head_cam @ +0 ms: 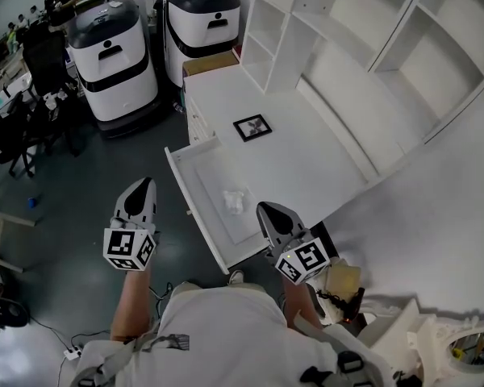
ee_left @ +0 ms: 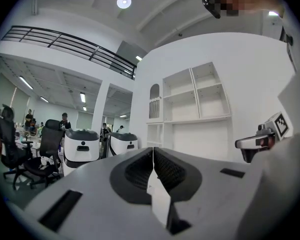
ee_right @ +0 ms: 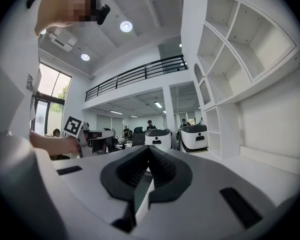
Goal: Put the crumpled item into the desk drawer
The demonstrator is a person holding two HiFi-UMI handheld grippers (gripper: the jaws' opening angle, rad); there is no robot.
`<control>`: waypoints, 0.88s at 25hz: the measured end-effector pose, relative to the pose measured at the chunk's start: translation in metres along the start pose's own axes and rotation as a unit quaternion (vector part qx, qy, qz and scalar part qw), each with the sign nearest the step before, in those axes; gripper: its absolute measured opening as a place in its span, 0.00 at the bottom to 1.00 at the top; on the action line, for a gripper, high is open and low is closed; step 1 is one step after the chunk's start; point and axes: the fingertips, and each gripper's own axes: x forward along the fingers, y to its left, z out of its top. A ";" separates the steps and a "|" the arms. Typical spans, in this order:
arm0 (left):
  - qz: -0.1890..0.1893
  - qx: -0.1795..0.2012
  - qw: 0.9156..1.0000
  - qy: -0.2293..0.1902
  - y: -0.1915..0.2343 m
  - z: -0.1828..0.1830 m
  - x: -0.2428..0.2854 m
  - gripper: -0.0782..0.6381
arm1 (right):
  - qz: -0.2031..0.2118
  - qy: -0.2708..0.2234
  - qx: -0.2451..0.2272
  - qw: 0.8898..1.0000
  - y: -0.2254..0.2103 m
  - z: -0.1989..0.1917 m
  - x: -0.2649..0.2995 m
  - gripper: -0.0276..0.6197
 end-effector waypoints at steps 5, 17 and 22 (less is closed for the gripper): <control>0.013 0.012 1.000 -0.019 -0.002 0.015 -0.004 0.13 | -0.004 -0.005 -0.005 1.000 -0.018 0.003 -0.002 0.06; 0.038 0.012 0.999 -0.034 0.006 0.033 -0.013 0.13 | -0.058 -0.021 -0.011 0.998 -0.069 0.022 -0.011 0.06; 0.033 0.009 0.999 -0.031 0.010 0.025 -0.011 0.13 | -0.083 -0.019 -0.003 0.996 -0.083 0.016 -0.018 0.06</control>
